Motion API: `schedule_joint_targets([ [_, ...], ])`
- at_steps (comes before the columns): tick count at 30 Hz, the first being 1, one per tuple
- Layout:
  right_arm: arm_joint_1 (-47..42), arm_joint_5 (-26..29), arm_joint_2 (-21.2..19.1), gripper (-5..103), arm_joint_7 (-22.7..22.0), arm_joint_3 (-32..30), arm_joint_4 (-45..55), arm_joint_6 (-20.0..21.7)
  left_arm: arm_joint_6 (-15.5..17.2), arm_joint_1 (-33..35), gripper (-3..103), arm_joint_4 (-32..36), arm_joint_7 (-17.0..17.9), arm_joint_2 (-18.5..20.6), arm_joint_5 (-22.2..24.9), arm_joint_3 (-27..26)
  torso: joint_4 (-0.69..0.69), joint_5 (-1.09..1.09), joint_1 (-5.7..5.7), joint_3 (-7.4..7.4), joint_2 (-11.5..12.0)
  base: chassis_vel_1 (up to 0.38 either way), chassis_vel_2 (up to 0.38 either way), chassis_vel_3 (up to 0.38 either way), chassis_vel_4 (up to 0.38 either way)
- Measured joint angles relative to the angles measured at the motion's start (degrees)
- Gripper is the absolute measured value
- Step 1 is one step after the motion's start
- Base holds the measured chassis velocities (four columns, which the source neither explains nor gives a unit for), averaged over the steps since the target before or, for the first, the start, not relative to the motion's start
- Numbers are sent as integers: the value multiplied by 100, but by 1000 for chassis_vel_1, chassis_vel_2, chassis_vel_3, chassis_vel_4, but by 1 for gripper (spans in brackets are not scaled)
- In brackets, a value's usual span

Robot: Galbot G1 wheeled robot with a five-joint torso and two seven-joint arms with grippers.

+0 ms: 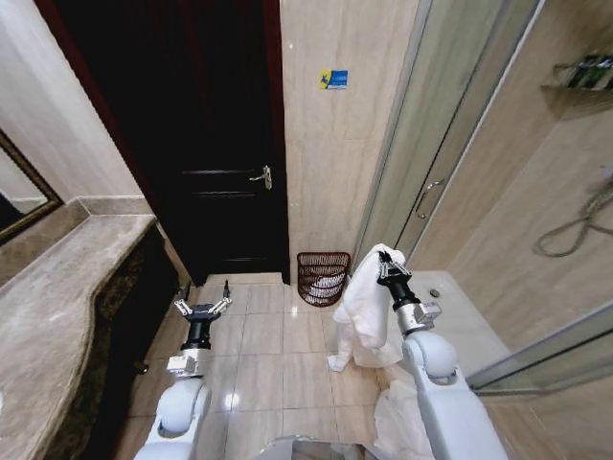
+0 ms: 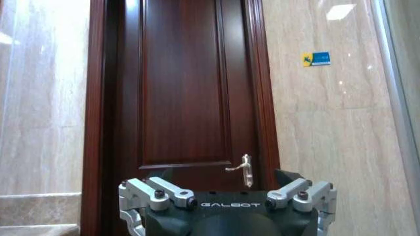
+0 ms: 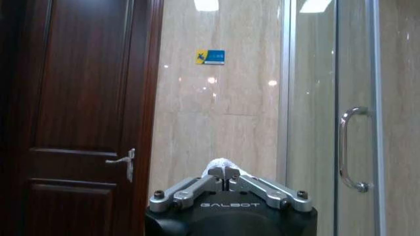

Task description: Discard the used towel into the hamper.

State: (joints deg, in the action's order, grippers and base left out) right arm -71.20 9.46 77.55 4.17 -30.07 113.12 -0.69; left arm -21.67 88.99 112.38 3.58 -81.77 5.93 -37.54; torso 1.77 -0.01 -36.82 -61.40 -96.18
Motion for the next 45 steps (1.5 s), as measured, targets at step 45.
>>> schedule_joint_targets([
  [45,6026,1571,-215,1,-758,1258,-2422,905,195,44,100,121,84,-275,-245,-138,2,-1,-2,-1,1,-28,28,26,-25],
])
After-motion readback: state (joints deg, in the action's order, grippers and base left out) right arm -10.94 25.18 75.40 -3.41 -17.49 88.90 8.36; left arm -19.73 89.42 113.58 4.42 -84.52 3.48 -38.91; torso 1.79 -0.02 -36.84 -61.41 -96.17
